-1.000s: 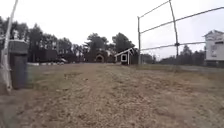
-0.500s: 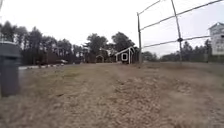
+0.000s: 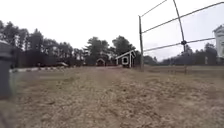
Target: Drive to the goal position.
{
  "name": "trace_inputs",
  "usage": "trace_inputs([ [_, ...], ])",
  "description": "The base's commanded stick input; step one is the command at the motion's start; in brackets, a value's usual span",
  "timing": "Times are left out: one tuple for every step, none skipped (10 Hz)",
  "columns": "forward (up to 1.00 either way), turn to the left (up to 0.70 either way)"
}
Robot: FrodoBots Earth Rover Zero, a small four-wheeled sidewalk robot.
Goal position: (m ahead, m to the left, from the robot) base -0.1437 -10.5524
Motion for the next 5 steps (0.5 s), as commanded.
trace_inputs([
  [0.70, 0.00],
  [0.70, 0.00],
  [0.70, 0.00],
  [0.70, 0.00],
  [0.70, 0.00],
])
